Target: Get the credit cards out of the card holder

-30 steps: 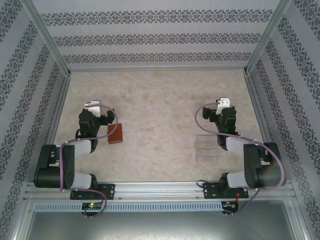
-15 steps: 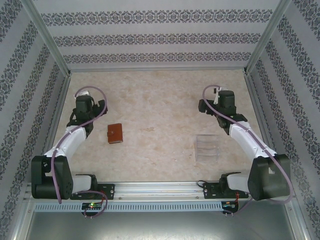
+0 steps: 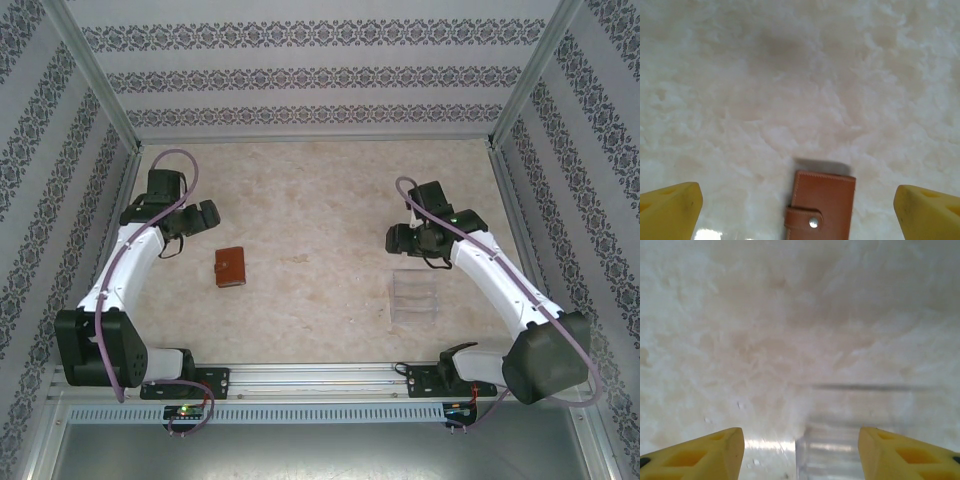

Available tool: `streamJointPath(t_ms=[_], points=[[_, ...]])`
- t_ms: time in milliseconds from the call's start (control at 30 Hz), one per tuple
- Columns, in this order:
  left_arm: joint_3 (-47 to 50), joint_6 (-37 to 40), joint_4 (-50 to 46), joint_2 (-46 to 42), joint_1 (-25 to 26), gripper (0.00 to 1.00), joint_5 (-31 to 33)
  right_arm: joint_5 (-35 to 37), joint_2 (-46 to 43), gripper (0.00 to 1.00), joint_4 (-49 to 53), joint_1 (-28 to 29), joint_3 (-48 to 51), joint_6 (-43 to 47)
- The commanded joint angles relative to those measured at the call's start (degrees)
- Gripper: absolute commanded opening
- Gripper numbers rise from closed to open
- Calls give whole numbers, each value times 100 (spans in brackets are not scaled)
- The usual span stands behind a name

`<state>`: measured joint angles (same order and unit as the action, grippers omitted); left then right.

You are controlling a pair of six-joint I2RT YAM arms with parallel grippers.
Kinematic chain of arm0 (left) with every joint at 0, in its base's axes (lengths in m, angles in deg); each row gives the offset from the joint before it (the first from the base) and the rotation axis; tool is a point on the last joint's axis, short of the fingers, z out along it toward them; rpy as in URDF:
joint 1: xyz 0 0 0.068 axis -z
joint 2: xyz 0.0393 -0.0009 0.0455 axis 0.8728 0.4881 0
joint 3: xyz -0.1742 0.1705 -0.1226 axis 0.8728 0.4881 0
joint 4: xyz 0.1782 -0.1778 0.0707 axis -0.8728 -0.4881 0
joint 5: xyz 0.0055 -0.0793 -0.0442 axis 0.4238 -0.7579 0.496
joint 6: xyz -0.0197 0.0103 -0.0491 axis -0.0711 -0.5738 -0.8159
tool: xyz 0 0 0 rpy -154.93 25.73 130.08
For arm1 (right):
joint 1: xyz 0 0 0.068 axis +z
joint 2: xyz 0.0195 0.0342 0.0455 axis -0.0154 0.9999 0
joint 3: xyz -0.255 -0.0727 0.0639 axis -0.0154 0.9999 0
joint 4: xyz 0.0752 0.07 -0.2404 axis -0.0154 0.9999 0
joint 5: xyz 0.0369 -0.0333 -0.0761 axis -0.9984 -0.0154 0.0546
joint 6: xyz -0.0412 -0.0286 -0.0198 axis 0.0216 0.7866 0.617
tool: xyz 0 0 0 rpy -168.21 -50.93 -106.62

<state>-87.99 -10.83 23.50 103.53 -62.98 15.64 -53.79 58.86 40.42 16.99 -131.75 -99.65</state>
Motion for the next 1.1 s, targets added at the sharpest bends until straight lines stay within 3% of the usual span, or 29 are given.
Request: streamJointPath(t_ms=[0, 133, 300, 500, 1067], points=[[-328, 186, -918, -380, 61, 100, -241, -89, -88, 59, 842, 160, -112, -251], [-262, 445, -868, -538, 52, 100, -162, -62, 7, 57, 945, 407, -64, -450], [-161, 478, -900, -323, 44, 100, 128, -62, 379, 43, 1181, 565, -94, -703], [-170, 621, -904, -306, -99, 100, 33, 61, 726, 34, 1107, 701, -75, -831], [-7, 902, -782, -456, -343, 100, 116, -5, 1431, 25, 803, 737, -57, -775]])
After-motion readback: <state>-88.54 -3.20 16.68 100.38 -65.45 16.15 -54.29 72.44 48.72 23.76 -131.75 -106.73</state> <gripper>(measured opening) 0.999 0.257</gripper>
